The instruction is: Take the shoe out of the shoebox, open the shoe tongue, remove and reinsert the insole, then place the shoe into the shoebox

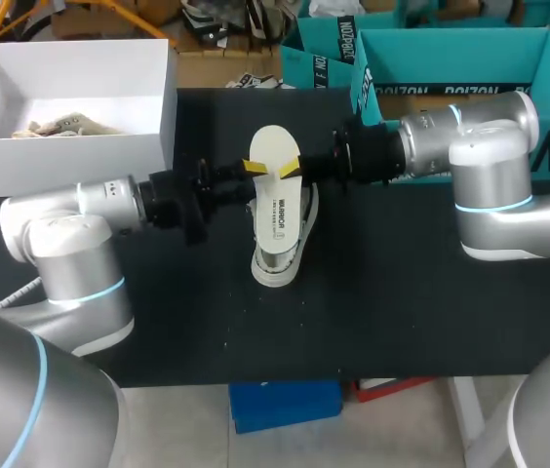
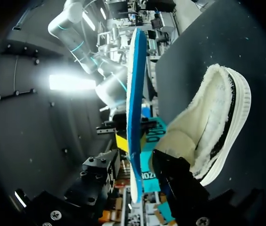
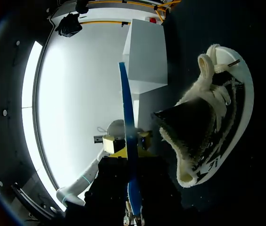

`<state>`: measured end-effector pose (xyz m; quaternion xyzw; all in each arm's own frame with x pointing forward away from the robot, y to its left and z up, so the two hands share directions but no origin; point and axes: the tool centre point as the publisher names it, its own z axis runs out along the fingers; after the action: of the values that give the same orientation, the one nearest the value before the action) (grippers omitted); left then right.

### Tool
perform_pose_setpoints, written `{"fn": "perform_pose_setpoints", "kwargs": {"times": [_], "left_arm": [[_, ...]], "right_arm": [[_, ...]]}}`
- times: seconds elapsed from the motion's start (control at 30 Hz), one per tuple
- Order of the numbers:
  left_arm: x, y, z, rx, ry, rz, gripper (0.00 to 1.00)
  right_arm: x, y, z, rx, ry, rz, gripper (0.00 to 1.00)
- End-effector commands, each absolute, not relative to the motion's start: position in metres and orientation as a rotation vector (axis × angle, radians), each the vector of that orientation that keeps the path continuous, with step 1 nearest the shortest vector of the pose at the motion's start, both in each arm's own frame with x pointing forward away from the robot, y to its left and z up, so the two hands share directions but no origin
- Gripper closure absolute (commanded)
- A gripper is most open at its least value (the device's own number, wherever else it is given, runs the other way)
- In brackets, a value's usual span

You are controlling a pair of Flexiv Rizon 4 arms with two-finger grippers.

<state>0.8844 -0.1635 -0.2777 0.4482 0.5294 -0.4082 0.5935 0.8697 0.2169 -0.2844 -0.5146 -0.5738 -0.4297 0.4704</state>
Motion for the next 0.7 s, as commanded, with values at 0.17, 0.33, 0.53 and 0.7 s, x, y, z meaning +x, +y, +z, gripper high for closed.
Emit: {"fn": "perform_pose_setpoints", "kwargs": {"times": [0.17, 0.33, 0.53, 0.7], "left_arm": [[0.876, -0.166, -0.278, 1.037, 1.226, -0.955, 0.62], [0.873, -0.165, -0.28, 1.037, 1.23, -0.961, 0.68], [0.871, -0.166, -0.281, 1.039, 1.23, -0.966, 0.67], [0.871, -0.17, -0.281, 1.04, 1.226, -0.971, 0.69]], "right_arm": [[0.87, 0.218, -0.285, -1.262, -1.406, -1.054, 1.0], [0.87, 0.218, -0.285, -1.262, -1.406, -1.054, 1.0], [0.87, 0.218, -0.285, -1.262, -1.406, -1.054, 1.0], [0.87, 0.218, -0.285, -1.262, -1.406, -1.054, 1.0]]}}
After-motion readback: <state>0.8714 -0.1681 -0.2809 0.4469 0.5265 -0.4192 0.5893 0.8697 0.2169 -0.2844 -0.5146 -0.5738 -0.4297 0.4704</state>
